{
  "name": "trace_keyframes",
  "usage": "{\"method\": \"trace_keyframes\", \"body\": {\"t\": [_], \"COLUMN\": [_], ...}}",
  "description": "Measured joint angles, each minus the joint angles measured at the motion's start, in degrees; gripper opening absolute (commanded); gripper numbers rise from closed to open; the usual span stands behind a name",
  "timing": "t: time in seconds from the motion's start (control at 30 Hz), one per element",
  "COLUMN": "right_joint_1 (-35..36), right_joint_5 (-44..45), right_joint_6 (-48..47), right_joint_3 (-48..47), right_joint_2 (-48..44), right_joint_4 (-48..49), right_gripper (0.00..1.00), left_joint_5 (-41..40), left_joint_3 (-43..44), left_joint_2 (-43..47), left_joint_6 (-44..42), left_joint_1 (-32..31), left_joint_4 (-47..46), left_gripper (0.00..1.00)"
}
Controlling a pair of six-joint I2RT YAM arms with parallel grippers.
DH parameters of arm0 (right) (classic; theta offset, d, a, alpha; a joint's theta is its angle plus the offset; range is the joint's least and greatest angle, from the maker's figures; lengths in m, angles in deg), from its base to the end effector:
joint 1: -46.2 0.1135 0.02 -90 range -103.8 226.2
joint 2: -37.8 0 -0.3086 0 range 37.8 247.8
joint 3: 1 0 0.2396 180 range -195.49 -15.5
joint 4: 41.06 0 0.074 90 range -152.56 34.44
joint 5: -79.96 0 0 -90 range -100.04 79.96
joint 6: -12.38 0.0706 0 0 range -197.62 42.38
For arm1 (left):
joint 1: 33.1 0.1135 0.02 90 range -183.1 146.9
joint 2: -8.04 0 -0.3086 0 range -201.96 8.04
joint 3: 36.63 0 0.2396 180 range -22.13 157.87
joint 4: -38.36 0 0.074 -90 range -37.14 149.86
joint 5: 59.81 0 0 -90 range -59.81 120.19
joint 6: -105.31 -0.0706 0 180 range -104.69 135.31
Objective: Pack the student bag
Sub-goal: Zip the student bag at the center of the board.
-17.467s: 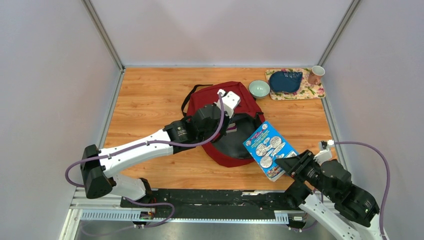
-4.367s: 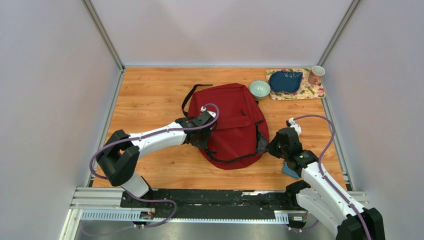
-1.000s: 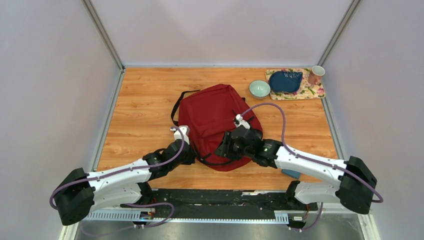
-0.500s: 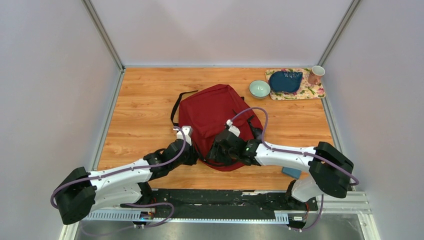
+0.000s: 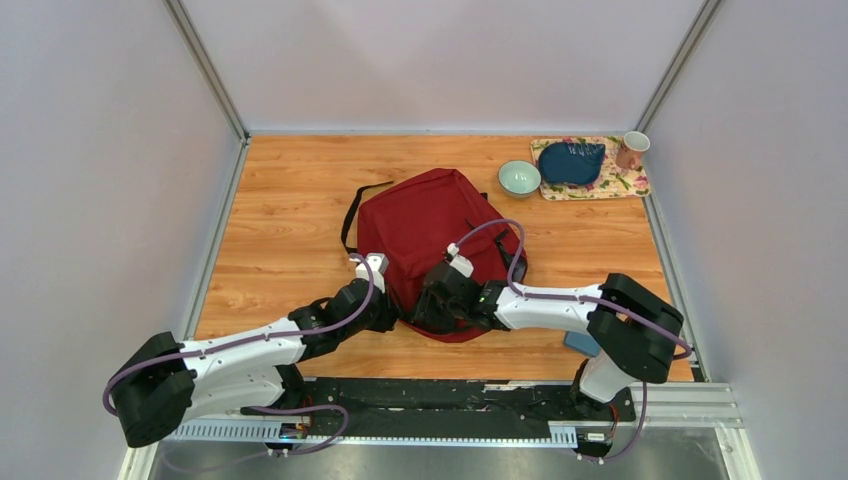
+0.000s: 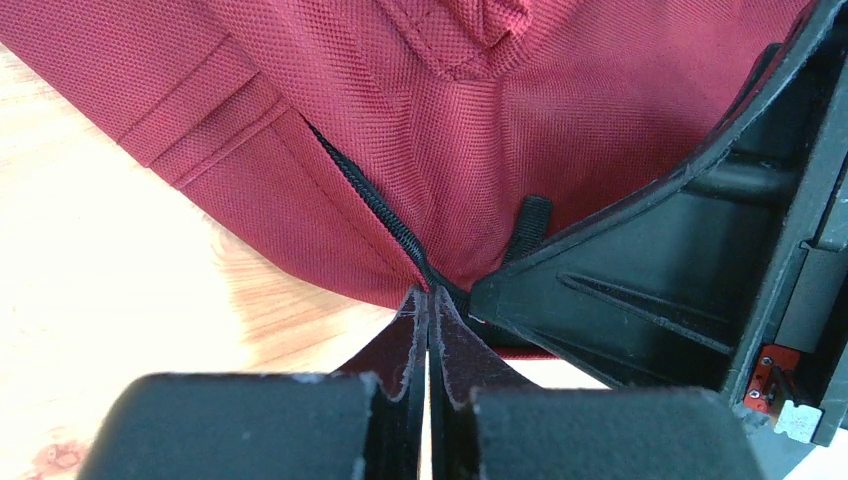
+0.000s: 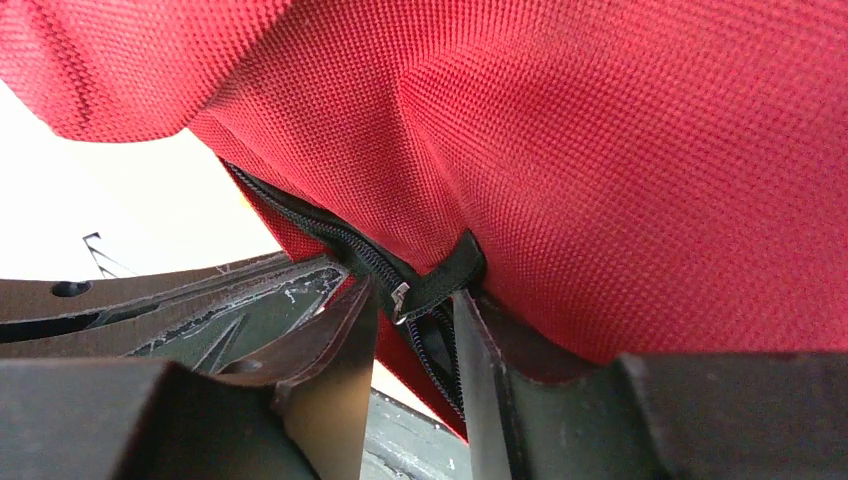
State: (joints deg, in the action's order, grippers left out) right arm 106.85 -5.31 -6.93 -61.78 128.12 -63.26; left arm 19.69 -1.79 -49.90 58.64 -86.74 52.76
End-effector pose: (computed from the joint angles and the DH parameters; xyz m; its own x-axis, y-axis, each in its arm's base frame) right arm 0.1617 0.2757 0.1906 -0.9235 0.2767 -0.2659 0.0842 0.8222 0.5630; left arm 0.1232 -0.1457 0.1937 -0.7471 -0.1233 -0.6532 0.2660 0.8451 -0.4637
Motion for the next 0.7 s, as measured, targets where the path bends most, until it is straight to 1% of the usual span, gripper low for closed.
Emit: {"method": "trace_keyframes", "body": {"t": [0.07,0.23,0.3,0.33,0.37,0.43,0.47,0.7], "right_joint_1": [0.0,0.0,0.0,0.0,0.0,0.0,0.0,0.3], "right_joint_5": [0.4,0.8,0.9,1.0,1.2,1.5,1.8,4.3], "right_joint_6": [0.0,-0.5,-0.8,-1.1,-1.5,-2.6,-3.0,-6.4], "right_joint_3": [0.0,0.0,-0.1,-0.1,-0.1,-0.3,-0.6,-1.4], "right_joint_2": [0.1,0.9,1.5,1.6,1.7,1.7,1.7,0.5], "right_joint_4": [0.1,0.9,1.4,1.6,1.6,1.6,1.5,0.4], "right_gripper": [0.36,0.27,0.21,0.16,0.08,0.06,0.01,0.00], "left_joint_5": [0.1,0.4,0.6,0.8,1.0,1.4,1.6,1.9], "left_joint_3": [-0.1,-0.5,-0.5,-0.5,-0.6,-0.6,-0.6,-0.9], "left_joint_2": [0.0,0.0,0.0,0.0,0.0,0.0,0.0,-0.1], "left_joint_6": [-0.1,-0.2,-0.2,-0.2,-0.2,-0.2,-0.2,-0.2], "left_joint_1": [0.0,0.0,0.0,0.0,0.0,0.0,0.0,0.0], "left_joint_4": [-0.2,-0.8,-1.0,-1.0,-1.1,-1.1,-1.2,-2.0], "left_gripper": [0.00,0.00,0.00,0.00,0.00,0.00,0.00,0.00]}}
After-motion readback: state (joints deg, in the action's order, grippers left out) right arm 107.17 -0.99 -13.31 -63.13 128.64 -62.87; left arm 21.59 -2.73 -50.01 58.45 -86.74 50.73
